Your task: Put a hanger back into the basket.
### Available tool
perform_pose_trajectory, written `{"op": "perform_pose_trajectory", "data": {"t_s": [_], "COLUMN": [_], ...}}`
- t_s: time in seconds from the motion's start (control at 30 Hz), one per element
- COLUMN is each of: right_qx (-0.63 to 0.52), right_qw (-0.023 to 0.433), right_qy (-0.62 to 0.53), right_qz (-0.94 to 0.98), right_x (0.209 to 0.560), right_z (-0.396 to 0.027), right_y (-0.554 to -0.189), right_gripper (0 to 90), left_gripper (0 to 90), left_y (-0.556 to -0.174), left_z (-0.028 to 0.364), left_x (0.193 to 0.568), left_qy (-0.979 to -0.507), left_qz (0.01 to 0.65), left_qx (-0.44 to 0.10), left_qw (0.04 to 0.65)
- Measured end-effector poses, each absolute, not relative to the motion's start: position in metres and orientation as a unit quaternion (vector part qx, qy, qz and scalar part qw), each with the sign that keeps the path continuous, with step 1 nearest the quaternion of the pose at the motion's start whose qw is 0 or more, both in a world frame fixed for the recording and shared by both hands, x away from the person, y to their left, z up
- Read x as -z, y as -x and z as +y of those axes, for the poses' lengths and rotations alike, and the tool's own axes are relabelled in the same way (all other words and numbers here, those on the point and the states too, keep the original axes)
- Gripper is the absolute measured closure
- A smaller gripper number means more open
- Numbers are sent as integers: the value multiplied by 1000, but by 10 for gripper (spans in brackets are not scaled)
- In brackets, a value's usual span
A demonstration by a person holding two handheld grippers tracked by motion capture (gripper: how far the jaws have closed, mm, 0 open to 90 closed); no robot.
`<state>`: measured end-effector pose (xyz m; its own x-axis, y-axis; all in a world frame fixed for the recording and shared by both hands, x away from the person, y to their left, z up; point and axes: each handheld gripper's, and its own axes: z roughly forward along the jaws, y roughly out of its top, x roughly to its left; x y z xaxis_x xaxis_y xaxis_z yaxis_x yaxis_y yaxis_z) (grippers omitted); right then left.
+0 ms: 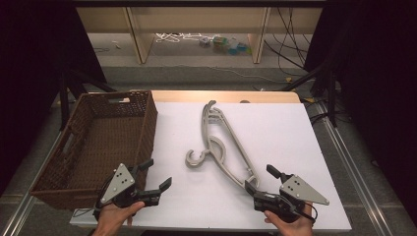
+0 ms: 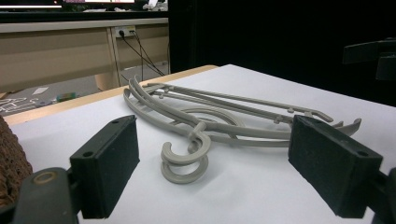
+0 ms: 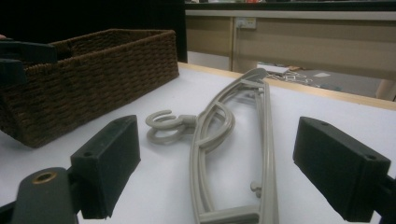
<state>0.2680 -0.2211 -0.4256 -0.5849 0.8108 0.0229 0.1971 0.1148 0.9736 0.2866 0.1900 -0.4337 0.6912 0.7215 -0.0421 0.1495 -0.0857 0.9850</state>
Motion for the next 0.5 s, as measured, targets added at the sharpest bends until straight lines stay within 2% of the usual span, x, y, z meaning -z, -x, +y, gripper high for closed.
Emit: {"op": "perform_pose_trajectory", "data": {"t_s": [0.5], "right_qx": [-553], "right_qw": [273], "right_qy": [-359], "right_qz": [700], "right_x": [427], "right_z": [-218], "right_y": [-272], "right_gripper": [158], "left_gripper": [158], "left_y": [-287], "left_z": [188], "left_x": [434], "left_qy": [-695], "left_qz": [312], "left_qx": [-236], "left_qw": [603]}}
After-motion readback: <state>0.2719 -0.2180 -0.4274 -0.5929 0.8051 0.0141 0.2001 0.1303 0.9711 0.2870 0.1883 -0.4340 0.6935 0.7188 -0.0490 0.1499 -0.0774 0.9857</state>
